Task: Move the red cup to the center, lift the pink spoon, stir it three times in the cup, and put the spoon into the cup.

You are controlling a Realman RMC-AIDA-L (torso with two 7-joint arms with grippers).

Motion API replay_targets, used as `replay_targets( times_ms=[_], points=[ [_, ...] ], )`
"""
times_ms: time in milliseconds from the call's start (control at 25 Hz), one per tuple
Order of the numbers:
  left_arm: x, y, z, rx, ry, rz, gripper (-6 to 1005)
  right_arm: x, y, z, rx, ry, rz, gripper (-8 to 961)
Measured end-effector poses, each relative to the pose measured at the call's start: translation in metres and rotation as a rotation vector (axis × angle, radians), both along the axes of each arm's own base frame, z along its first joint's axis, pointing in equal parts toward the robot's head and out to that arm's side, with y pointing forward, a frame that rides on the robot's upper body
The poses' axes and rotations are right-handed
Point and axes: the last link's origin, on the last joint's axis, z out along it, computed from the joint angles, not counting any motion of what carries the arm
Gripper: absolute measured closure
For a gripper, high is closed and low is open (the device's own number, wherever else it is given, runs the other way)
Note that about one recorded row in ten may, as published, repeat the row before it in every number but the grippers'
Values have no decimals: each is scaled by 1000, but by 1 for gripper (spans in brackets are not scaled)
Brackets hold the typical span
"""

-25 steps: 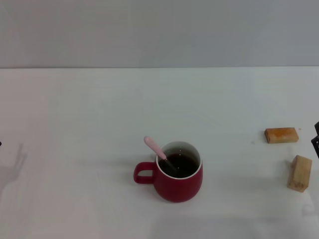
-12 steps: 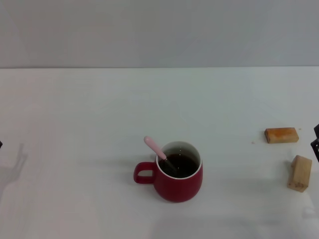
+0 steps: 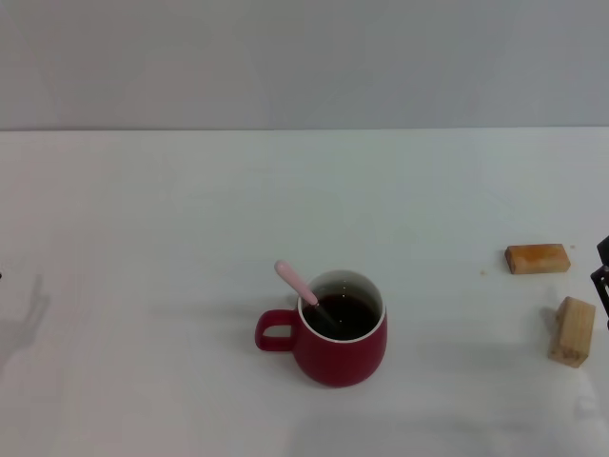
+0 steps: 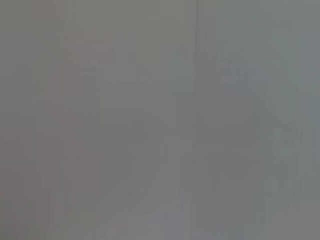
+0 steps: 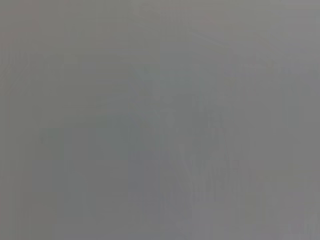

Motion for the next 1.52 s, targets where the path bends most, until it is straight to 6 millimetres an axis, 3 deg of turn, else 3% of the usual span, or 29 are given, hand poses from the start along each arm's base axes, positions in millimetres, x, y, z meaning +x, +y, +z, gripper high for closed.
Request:
replay_targets(
  times_ms=[1520],
  points=[
    [2,0,-1,-3,-4,-12,153,0,-4,0,-4,7,7,335]
  ],
)
